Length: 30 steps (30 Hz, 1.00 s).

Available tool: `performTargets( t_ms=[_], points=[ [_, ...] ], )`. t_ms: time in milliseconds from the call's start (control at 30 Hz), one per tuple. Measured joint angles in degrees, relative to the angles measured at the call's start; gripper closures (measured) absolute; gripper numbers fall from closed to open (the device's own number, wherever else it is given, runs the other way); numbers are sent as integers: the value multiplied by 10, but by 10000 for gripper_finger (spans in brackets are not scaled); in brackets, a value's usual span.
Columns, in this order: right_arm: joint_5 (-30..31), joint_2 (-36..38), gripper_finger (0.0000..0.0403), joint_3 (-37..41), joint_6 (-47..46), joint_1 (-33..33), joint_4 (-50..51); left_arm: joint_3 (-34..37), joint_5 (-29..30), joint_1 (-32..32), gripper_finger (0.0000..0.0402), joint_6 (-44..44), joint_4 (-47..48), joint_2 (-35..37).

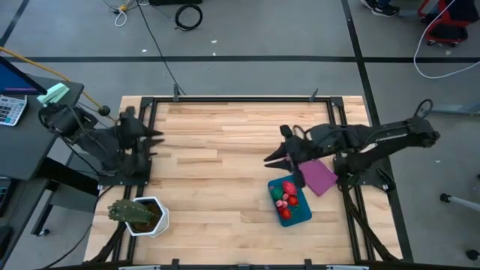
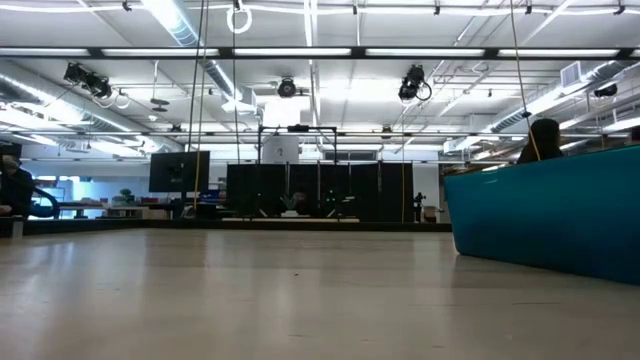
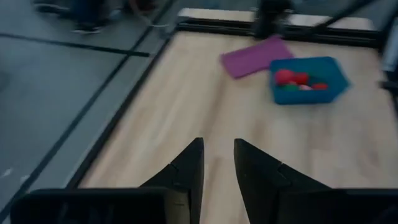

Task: Pick and placing Produce into tupperware
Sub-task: Return to Home Position

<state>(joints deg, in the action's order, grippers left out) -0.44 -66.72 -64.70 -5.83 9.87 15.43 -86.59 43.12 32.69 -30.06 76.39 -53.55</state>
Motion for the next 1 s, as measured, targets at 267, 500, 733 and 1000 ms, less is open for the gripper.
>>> performTargets(
  t_ms=[267,500,733,1000],
  points=[
    [-90,165,323,228,-37,-39,-168,26,105,28,308,-39,44,68],
    [-85,313,323,358,-76,-37,-214,144,126,39,306,-33,17,154],
    [-76,381,323,388,-76,-37,-216,329,85,50,306,114,-250,249],
    [-75,380,323,380,-61,-37,-215,450,-121,49,305,343,-525,266]
  ],
)
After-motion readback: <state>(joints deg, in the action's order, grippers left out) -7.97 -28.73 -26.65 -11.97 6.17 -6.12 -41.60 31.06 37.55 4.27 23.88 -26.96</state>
